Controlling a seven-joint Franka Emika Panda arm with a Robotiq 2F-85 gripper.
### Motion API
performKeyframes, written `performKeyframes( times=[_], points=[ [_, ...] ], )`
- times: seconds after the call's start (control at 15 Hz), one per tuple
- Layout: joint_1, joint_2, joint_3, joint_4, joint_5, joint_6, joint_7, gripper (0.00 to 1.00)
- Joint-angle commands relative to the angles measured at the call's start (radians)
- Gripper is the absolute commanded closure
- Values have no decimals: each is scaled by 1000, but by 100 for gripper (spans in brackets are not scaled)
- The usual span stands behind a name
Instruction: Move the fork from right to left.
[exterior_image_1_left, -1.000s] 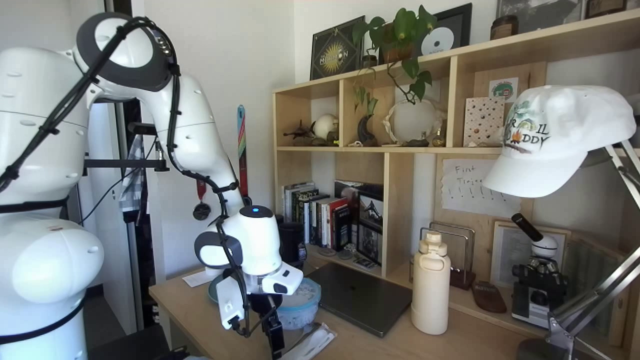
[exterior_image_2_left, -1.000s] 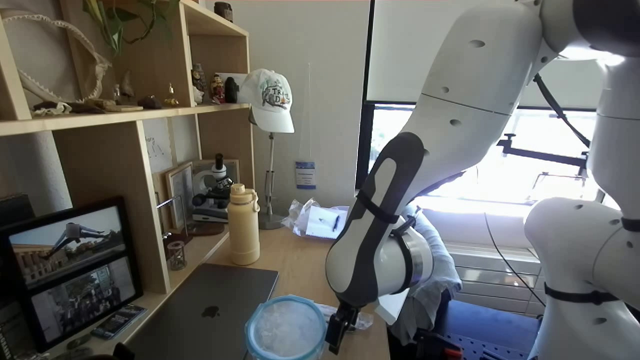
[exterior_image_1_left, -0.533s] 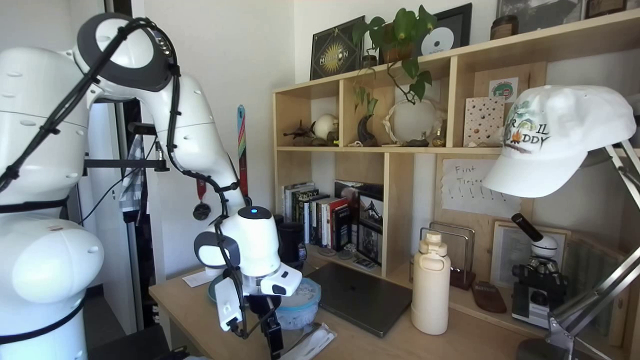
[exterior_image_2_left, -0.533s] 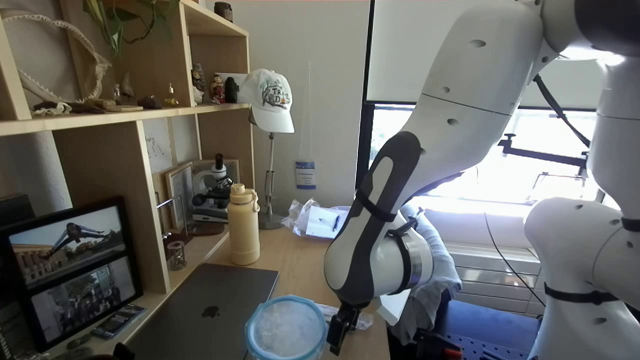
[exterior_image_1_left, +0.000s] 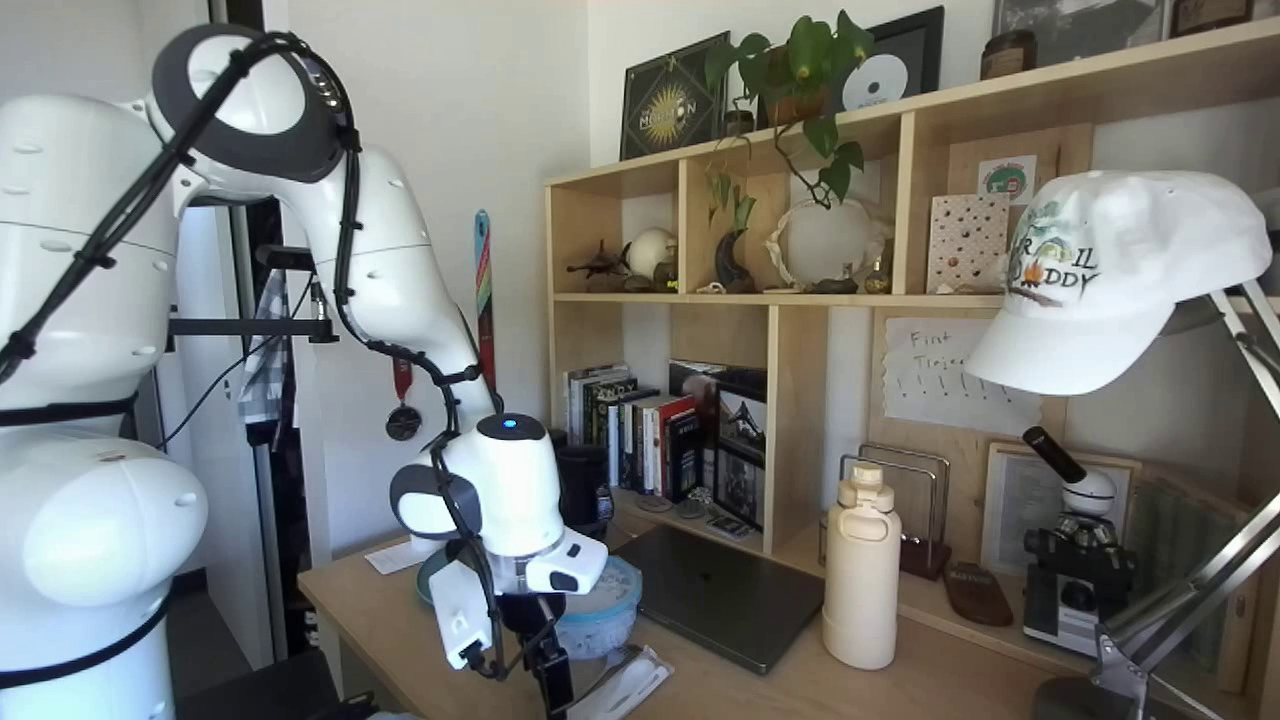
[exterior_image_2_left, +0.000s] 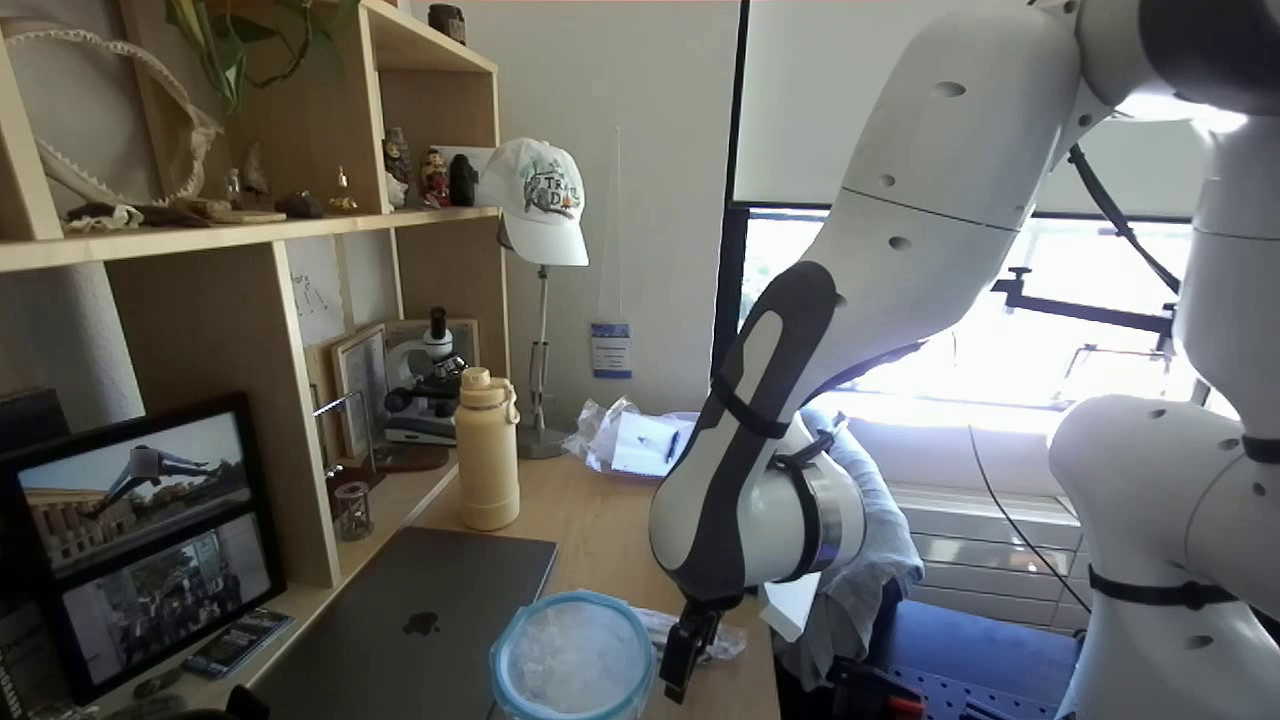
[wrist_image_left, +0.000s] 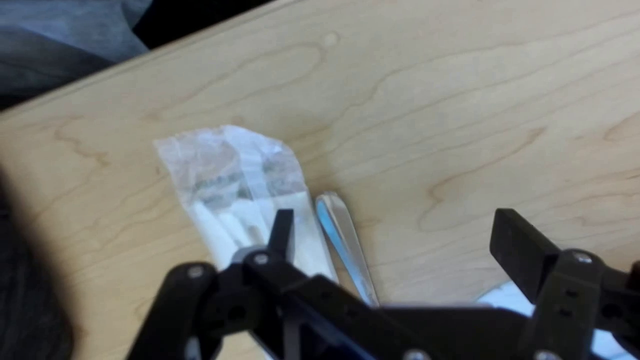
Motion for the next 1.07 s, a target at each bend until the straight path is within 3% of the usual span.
performKeyframes(
  times=[0.0,0.6,0.8,1.0],
  points=[
    [2,-7,1,-6,42,16,-52,26],
    [1,5,11,-4,163,11,-151,93],
    [3,7,10,-4,221,13,-194,99],
    [11,-7,8,-16,250,20,-217,94]
  ],
)
